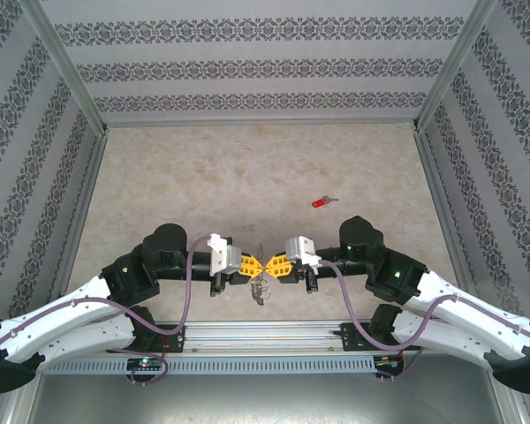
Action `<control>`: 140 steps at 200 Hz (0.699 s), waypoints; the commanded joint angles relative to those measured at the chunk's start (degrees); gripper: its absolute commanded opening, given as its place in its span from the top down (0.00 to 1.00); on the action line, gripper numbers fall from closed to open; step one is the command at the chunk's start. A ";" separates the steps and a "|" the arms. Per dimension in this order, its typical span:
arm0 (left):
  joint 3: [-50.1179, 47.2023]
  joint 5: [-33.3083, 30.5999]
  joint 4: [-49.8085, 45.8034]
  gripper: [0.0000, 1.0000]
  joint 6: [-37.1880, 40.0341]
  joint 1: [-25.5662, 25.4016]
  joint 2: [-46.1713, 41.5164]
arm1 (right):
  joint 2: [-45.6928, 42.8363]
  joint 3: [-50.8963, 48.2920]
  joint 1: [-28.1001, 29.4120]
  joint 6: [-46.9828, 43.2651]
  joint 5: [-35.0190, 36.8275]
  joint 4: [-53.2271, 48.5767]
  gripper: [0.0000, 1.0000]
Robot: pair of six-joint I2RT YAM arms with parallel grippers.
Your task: Put the keys on the keyring
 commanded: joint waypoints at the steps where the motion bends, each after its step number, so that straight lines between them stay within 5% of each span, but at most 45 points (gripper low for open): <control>1: 0.06 1.68 4.08 1.00 -0.56 -0.51 -0.13 | 1.20 -0.12 0.50 -0.11 -1.70 2.88 0.97; 140: 1.38 -6.35 -1.71 0.89 3.35 -0.52 0.38 | 0.03 1.23 0.92 -5.84 4.82 -2.61 1.00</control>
